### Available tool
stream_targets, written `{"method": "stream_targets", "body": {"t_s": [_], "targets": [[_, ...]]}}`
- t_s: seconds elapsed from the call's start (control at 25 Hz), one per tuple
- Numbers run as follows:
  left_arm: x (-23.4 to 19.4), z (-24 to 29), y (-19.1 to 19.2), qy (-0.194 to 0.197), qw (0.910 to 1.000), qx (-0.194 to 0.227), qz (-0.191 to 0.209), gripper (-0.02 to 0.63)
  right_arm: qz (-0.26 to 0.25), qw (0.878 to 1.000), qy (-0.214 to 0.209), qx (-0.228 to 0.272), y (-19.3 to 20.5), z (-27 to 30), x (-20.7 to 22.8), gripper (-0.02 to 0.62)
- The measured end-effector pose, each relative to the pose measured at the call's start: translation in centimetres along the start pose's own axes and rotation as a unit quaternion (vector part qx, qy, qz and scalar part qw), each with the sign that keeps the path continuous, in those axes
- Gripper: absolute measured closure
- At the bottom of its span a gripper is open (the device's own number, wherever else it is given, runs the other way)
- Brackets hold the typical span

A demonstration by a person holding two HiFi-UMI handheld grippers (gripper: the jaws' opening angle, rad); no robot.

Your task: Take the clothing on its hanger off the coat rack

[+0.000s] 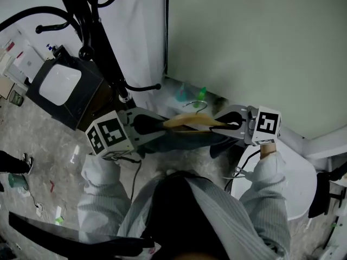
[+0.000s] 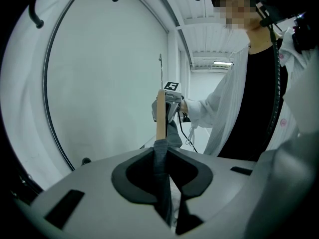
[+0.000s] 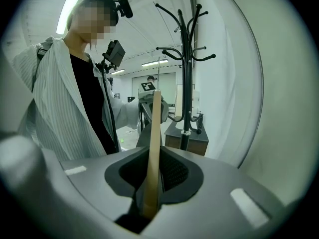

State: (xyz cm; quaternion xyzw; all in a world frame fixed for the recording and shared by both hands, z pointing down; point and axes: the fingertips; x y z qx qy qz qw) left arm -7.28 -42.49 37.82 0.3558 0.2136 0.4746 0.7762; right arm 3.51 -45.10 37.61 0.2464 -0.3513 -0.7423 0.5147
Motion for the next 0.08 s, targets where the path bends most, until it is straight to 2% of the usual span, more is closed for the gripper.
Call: {"method": "stream_targets", "body": {"t_s": [0.08], "targets": [[0.36,0.15,-0.32,0.009,0.9999,-0.001,0.007,0.537,0.006,1.0,0.008,0.003,0.11,-0.33,-0.52,0.54]]}}
Point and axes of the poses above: the fingertips, and each gripper's own axes: z forward along the fingers, x to its right, y out of its underside, and after that the axes turned 13 degrees about -x, right-handed
